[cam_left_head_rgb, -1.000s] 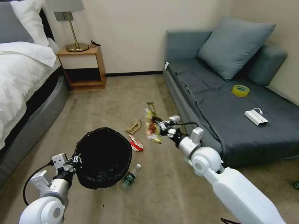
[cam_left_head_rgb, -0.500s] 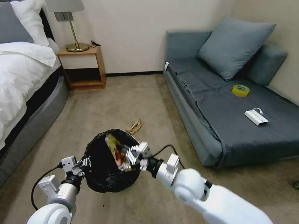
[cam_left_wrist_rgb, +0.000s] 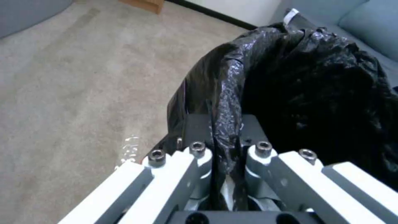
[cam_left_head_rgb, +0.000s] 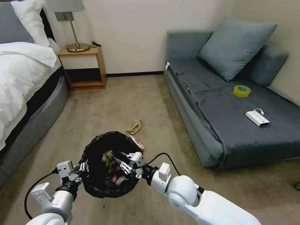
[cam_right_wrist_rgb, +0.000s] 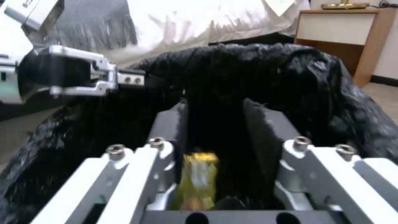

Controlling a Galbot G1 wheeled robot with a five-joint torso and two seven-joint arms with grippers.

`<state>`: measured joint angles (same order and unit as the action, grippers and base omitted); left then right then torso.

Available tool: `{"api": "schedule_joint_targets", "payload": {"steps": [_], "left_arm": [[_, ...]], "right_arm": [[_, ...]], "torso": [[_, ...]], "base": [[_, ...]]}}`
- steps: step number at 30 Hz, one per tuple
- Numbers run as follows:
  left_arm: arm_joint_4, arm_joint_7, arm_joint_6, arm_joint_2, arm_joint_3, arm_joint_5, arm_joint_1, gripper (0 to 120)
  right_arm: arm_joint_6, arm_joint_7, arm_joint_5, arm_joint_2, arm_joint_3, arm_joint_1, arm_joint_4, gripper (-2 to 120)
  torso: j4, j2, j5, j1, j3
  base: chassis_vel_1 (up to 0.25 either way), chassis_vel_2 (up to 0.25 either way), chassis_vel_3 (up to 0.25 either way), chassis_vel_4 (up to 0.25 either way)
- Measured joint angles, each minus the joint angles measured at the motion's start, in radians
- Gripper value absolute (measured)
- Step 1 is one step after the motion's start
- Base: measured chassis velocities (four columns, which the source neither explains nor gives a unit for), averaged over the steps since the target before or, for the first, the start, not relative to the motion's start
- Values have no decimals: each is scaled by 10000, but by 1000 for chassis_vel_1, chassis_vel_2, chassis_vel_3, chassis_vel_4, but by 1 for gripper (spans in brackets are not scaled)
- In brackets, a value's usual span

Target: Pick up the trash bin, then pick up the garbage on the floor and place it into the trash bin.

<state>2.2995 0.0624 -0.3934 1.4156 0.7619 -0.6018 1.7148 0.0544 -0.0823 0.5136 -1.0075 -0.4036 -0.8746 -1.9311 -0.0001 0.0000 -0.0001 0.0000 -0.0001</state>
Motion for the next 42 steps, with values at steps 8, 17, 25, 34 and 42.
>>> {"api": "schedule_joint_targets", "payload": {"steps": [8,17,25,34,42], "left_arm": [[-122,70,72,49,35,15,-354,5],[-511,139,170,35,634,114,-912,5],[-684,150,164,-183,1244,-162,-1413,5],[-678,194,106,-266,1502,-488,-1532,5],[-588,192,98,-318,1680,-678,-1458,5]], "right_arm": [[-282,262,-390,244,819,-395,-472,67],[-1090,1257,-3099,216,3715,-2916,-1290,98],[-1782,1467,-4216,-832,6290,-6220,-1829,100],[-2028,1404,-4804,-1619,6690,-7657,-1958,100],[-1827,1288,-4812,-1551,6551,-7558,-1965,100]], "torso": [[2,0,2,0,0],[3,0,0,0,0],[-3,1,2,-1,0],[-1,1,-1,-1,0],[2,1,0,0,0]], "base": [[0,0,0,0],[0,0,0,0],[0,0,0,0],[0,0,0,0],[0,0,0,0]]}}
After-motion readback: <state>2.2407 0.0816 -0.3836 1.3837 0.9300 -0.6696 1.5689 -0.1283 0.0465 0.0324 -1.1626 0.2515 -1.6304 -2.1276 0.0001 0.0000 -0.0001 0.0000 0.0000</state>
